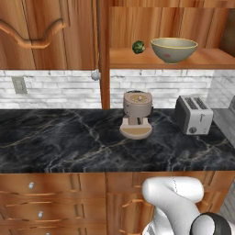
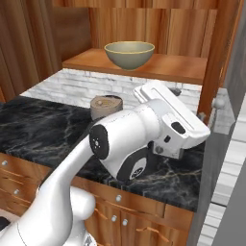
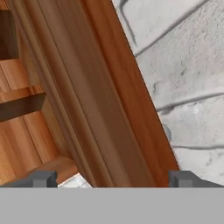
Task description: Pick the mug and place it in the sink. Pick the bowl and place it in the open cabinet and then close the cabinet.
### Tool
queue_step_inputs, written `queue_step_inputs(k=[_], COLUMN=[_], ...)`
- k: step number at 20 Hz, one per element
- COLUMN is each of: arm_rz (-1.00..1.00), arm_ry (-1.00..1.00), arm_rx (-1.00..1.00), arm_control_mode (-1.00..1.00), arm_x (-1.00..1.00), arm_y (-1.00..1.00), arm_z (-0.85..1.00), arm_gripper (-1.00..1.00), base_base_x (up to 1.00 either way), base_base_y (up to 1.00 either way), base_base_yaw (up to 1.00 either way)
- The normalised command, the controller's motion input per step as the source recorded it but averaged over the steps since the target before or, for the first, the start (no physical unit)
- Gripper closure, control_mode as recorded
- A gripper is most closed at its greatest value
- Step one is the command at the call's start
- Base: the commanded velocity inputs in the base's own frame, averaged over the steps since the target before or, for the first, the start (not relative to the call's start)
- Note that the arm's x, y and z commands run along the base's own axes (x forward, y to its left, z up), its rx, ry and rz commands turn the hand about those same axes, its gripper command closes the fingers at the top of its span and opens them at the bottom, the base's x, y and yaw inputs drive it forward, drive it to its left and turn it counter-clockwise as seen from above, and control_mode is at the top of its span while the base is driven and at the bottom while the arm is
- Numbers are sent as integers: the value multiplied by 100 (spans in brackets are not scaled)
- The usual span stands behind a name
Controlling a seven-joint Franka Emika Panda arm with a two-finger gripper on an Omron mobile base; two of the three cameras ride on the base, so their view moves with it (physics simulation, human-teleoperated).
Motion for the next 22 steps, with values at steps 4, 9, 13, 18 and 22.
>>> queue_step_inputs(k=[4, 9, 13, 18, 22], arm_rz=[2, 14, 20, 15, 11], arm_ry=[-3, 3, 6, 2, 0], arm_rx=[0, 0, 0, 0, 0], arm_control_mode=[-100, -100, -100, -100, -100], arm_x=[32, 36, 57, 81, 88], arm_y=[-5, 52, 79, 55, 33], arm_z=[0, 0, -4, 0, 0], arm_gripper=[-100, -100, -100, -100, -100], base_base_x=[0, 0, 0, 0, 0], base_base_y=[0, 0, 0, 0, 0], base_base_yaw=[0, 0, 0, 0, 0])
